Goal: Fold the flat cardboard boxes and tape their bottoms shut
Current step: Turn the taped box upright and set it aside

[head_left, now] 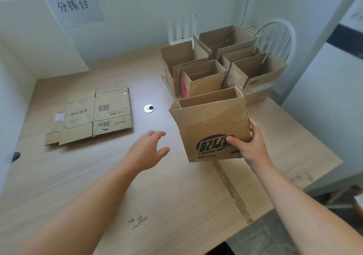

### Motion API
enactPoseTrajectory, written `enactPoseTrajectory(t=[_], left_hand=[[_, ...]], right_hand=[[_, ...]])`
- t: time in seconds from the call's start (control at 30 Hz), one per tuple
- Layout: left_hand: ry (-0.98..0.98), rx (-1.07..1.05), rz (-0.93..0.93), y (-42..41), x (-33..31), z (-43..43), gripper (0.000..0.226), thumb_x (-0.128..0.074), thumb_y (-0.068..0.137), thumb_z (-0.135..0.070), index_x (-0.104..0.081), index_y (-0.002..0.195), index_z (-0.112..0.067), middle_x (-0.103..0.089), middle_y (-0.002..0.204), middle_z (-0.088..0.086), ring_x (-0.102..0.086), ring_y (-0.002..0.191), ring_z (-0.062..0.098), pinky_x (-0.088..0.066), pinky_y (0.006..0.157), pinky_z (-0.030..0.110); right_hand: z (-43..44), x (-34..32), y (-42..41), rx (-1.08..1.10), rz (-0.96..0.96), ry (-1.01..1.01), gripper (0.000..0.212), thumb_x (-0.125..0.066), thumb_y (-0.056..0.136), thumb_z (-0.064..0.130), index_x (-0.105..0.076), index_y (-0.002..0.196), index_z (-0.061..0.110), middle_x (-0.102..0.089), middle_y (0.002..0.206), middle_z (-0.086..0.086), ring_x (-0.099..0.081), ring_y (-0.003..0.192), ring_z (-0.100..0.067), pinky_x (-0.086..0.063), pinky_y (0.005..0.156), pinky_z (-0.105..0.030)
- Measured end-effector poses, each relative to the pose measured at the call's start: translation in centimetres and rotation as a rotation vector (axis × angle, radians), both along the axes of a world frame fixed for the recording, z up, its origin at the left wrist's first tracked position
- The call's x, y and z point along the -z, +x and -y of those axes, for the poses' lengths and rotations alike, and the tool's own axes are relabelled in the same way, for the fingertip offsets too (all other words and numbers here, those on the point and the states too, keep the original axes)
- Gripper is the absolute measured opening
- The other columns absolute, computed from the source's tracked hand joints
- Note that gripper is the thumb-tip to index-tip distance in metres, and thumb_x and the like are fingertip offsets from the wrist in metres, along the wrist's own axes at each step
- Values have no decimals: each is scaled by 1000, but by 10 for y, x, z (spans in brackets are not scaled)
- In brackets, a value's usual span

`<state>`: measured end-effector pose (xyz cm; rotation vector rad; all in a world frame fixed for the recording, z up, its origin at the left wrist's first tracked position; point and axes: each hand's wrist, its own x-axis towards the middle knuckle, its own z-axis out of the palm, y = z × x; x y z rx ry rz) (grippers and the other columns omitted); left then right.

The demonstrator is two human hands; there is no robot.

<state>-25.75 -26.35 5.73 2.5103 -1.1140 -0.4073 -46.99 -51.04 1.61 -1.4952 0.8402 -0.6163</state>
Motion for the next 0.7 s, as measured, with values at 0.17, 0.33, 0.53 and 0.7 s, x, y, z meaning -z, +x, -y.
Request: enactPoseTrajectory(t=[0.17,0.33,0.53,0.7], left_hand=[[31,25,84,22,-16,44,53,-58,94,-42,-43,143,-27,-55,131,-6,-53,113,17,-37,88,25],[15,-55,59,28,-11,92,51,-59,94,-41,-45,142,-27,-57,128,-7,-52,120,13,-42,97,30],[31,-113,63,32,8,136,49,-59,93,-42,-48,139,-29,-55,128,-9,-51,118,11,-42,96,30],[72,-149,42,39,17,149,48,-60,93,-41,-49,138,-28,-55,129,-9,-52,117,11,-44,96,32]], right_hand=[[50,9,23,-44,16,-13,79,-90,55,50,-44,118,66,-58,115,32,-59,114,-20,-62,72,-50],[99,23,56,-128,24,-25,78,-90,66,40,-45,127,57,-58,127,18,-58,116,-11,-61,83,-46],[156,33,92,-197,53,-17,81,-88,60,53,-44,128,56,-58,131,10,-57,120,-15,-58,89,-46],[184,37,111,-269,33,-102,78,-86,68,48,-38,128,61,-53,138,7,-53,125,-17,-56,93,-49]])
